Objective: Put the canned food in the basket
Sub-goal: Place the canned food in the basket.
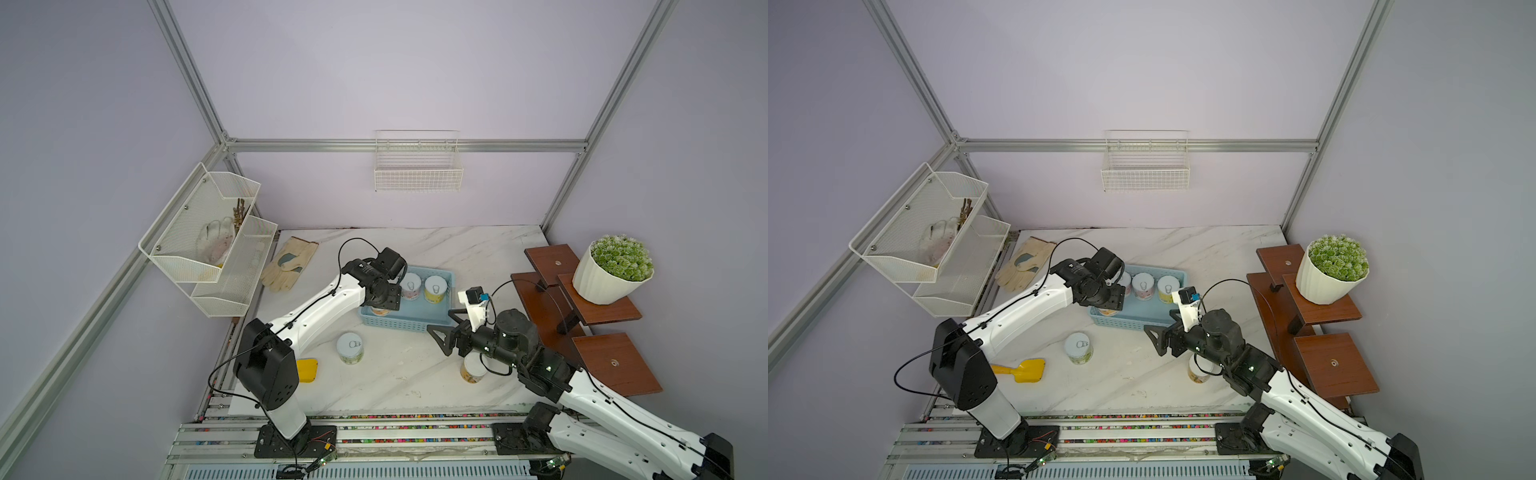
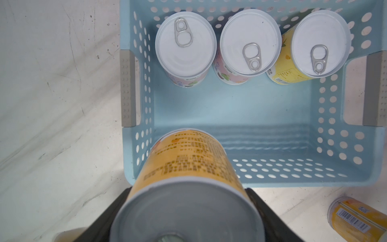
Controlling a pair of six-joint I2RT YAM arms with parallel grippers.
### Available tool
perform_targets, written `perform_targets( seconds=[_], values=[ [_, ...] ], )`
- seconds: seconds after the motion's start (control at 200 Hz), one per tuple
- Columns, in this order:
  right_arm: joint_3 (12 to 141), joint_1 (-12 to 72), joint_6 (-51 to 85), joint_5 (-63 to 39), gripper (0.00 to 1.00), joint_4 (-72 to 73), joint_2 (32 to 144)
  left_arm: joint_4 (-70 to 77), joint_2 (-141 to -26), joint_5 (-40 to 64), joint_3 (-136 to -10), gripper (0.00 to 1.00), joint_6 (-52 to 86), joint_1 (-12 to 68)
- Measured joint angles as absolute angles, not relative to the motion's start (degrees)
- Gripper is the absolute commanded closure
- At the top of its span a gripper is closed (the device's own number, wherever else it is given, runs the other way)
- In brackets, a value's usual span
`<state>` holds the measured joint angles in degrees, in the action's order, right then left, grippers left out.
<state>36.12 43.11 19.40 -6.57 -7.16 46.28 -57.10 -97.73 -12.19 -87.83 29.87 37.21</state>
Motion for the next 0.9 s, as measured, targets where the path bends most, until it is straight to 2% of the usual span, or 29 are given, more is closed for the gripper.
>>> perform_targets(
  seconds=[0.45,0.9],
  values=[
    [36.1,42.5,19.4,-3.9,0.04,-9.9,46.3,-57.6,-107.1,-12.2,-94.0,1.0,26.3,35.4],
    [35.5,42.5,19.4,-3.9,0.04,-10.6,46.3,-56.4,-111.9,-10.8,-94.5,1.0,25.7,33.9]
  ],
)
